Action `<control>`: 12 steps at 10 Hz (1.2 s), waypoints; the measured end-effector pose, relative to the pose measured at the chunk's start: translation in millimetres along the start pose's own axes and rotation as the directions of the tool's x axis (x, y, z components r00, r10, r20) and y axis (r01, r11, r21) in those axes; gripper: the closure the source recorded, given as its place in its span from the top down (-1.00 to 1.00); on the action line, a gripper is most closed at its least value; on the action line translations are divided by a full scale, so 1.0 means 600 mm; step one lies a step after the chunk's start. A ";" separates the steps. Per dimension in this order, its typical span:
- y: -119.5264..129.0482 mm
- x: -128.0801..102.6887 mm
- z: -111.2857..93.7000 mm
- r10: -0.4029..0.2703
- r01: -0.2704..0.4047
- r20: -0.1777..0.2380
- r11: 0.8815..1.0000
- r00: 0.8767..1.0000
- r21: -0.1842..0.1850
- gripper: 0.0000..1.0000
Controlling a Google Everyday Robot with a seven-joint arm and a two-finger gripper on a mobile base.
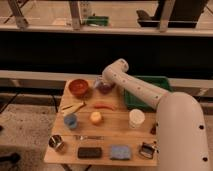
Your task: Place towel in purple bowl
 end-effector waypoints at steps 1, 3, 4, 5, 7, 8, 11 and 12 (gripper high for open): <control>-0.001 0.000 0.000 0.000 0.000 -0.003 1.000 1.000 0.003 0.60; -0.004 0.002 -0.001 0.001 -0.001 -0.011 1.000 1.000 0.015 0.60; -0.008 0.002 -0.002 0.003 -0.002 -0.016 1.000 1.000 0.025 0.60; -0.014 0.003 -0.005 0.003 -0.002 -0.022 0.999 1.000 0.038 0.60; -0.039 -0.005 -0.025 -0.015 0.018 -0.033 0.997 0.999 0.081 0.60; -0.048 -0.007 -0.033 -0.023 0.026 -0.037 0.995 0.999 0.093 0.60; -0.063 -0.017 -0.066 -0.025 0.028 -0.033 0.995 0.999 0.093 0.60; -0.059 -0.013 -0.080 -0.018 0.021 -0.033 0.996 0.999 0.081 0.60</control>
